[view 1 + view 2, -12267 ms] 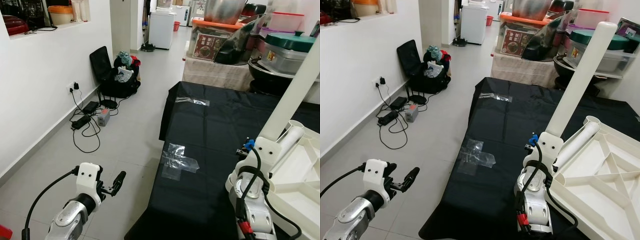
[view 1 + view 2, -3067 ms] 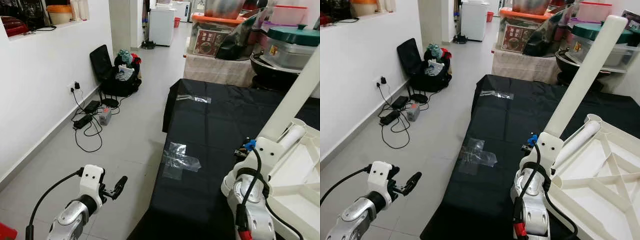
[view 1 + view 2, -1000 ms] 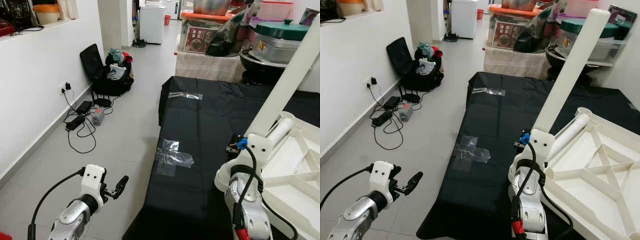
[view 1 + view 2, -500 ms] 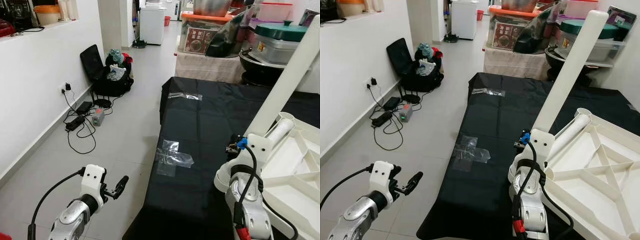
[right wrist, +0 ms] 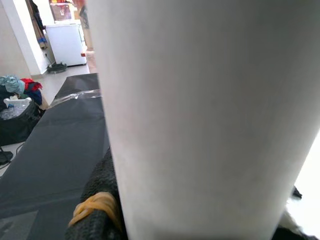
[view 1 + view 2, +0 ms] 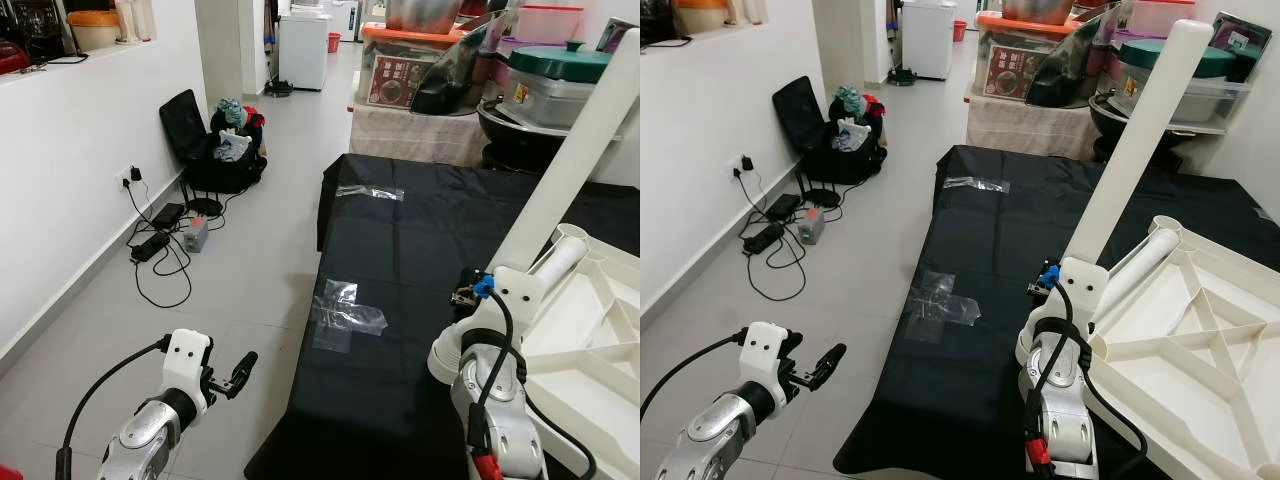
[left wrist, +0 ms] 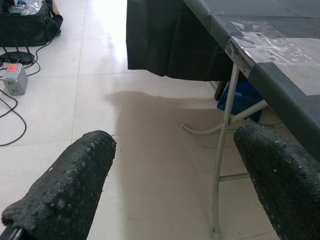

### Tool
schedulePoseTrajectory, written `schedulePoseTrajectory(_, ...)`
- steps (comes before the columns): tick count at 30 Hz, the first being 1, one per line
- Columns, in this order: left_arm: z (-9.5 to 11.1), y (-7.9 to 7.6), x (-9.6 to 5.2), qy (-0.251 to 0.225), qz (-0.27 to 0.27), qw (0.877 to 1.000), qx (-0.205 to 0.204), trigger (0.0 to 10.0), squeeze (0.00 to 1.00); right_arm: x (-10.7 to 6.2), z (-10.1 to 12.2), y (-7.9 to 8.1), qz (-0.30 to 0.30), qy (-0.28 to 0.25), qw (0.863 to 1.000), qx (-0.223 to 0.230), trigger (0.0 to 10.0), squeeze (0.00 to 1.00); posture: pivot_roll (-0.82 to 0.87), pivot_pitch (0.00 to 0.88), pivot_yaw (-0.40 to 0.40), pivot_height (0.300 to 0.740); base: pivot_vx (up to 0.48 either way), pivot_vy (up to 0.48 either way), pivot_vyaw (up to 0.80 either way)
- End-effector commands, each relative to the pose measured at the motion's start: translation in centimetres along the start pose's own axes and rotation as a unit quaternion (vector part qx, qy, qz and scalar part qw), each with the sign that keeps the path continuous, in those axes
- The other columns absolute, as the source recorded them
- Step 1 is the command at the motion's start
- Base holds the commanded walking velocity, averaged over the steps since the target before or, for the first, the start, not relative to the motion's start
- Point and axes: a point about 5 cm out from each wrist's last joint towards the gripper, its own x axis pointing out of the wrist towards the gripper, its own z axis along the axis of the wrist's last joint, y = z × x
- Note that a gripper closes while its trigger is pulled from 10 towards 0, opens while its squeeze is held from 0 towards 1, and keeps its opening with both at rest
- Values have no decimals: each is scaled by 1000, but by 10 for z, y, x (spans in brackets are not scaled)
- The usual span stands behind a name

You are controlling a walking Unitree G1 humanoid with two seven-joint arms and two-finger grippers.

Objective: Building children table

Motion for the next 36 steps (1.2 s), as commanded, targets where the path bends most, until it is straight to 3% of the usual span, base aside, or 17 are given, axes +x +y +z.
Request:
schedulePoseTrajectory(1, -3, -3, 1, 4, -5, 1000, 0, 10000, 0, -1, -10, -3, -6, 26, 1000, -5, 10000, 43, 93, 0, -64, 740, 0, 0, 0)
schedulePoseTrajectory(3, -3, -3, 1, 4, -5, 1000, 0, 10000, 0, -1, -10, -3, -5, 26, 1000, -5, 10000, 47, 94, 0, -65, 740, 0, 0, 0)
schedulePoseTrajectory(4, -3, -2, 1, 4, -4, 1000, 0, 10000, 0, -1, -9, -2, -2, 21, 1000, 0, 10000, 235, 94, 0, -65, 740, 0, 0, 0)
schedulePoseTrajectory(5, -3, -2, 1, 4, -4, 1000, 0, 10000, 0, -1, -7, -2, -2, 16, 1000, -2, 10000, 333, 95, 0, -66, 740, 0, 0, 0)
schedulePoseTrajectory(6, -3, -2, 1, 4, -4, 1000, 0, 10000, 0, -1, -7, -2, -2, 16, 1000, -2, 10000, 333, 95, 0, -66, 740, 0, 0, 0)
schedulePoseTrajectory(7, -3, -2, 1, 4, -4, 1000, 0, 10000, 0, 0, -6, -2, -2, 13, 1000, -5, 10000, 259, 95, 0, -66, 740, 0, 0, 0)
schedulePoseTrajectory(9, -3, -2, 1, 4, -4, 1000, 0, 10000, 0, 0, -6, -2, -2, 13, 1000, -5, 10000, 259, 95, 0, -66, 740, 0, 0, 0)
schedulePoseTrajectory(10, -3, -3, 1, 4, -4, 1000, -1, 10000, 0, 0, -4, -2, -4, 8, 1000, -9, 10000, 0, 95, 0, -66, 740, 0, 0, 0)
schedulePoseTrajectory(36, -4, -4, 3, 4, -9, 1000, 0, 10000, 0, -2, 9, -4, -14, -33, 999, -15, 10000, 0, 83, 0, -56, 740, 0, 0, 0)
